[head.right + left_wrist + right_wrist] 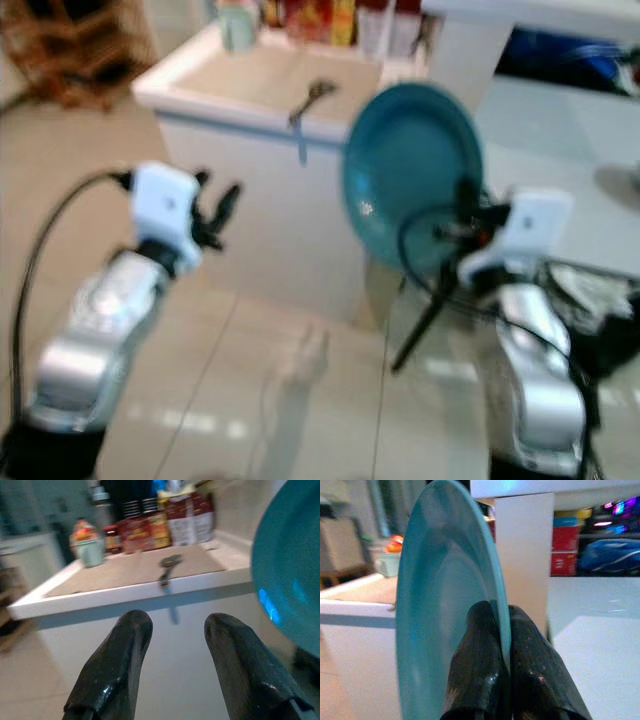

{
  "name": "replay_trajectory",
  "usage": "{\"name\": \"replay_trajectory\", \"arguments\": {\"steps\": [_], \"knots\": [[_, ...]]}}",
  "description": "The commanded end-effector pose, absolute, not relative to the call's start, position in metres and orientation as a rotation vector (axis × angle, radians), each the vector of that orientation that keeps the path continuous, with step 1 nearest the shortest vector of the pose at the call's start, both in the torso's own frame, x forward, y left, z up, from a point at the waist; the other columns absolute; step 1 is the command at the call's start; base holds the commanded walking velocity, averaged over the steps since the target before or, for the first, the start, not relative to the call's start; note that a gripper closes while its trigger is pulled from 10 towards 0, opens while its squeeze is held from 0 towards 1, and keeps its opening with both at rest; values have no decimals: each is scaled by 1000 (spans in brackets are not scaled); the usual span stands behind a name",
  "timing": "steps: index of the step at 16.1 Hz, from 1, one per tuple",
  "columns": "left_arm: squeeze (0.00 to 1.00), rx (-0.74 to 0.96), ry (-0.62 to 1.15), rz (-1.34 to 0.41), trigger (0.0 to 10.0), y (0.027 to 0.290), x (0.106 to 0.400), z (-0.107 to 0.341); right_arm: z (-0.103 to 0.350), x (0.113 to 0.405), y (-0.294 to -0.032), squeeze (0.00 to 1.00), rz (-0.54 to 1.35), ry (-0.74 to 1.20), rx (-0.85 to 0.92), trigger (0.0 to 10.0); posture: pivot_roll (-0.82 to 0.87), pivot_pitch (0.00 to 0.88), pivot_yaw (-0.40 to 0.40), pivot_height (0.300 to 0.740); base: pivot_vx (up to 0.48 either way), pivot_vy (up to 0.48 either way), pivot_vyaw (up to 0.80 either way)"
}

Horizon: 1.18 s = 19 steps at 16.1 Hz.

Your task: Setting the table

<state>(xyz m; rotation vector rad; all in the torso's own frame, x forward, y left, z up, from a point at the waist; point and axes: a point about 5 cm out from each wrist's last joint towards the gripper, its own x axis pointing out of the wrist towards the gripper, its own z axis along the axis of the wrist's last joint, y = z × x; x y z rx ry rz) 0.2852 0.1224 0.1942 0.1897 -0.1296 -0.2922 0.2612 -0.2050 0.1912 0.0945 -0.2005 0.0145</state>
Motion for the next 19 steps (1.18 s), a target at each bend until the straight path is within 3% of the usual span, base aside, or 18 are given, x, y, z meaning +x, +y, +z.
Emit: {"name": "replay_trajectory", "arguments": {"steps": [1, 6, 19], "knots": [[0, 191, -136, -317, 10000, 115, 285, 195, 197, 258, -219, 0, -50, -228, 104, 10000, -8, 28, -8, 740, 0, -480, 0], [0, 192, -130, -334, 10000, 114, 286, 194, 198, 256, -225, 0, -66, -200, 216, 10000, -21, 35, 0, 740, 0, -480, 0], [0, 194, -144, -358, 10000, 109, 289, 195, 197, 257, -229, 0, -53, -148, 262, 10000, -25, 14, 5, 740, 0, -480, 123]]}}
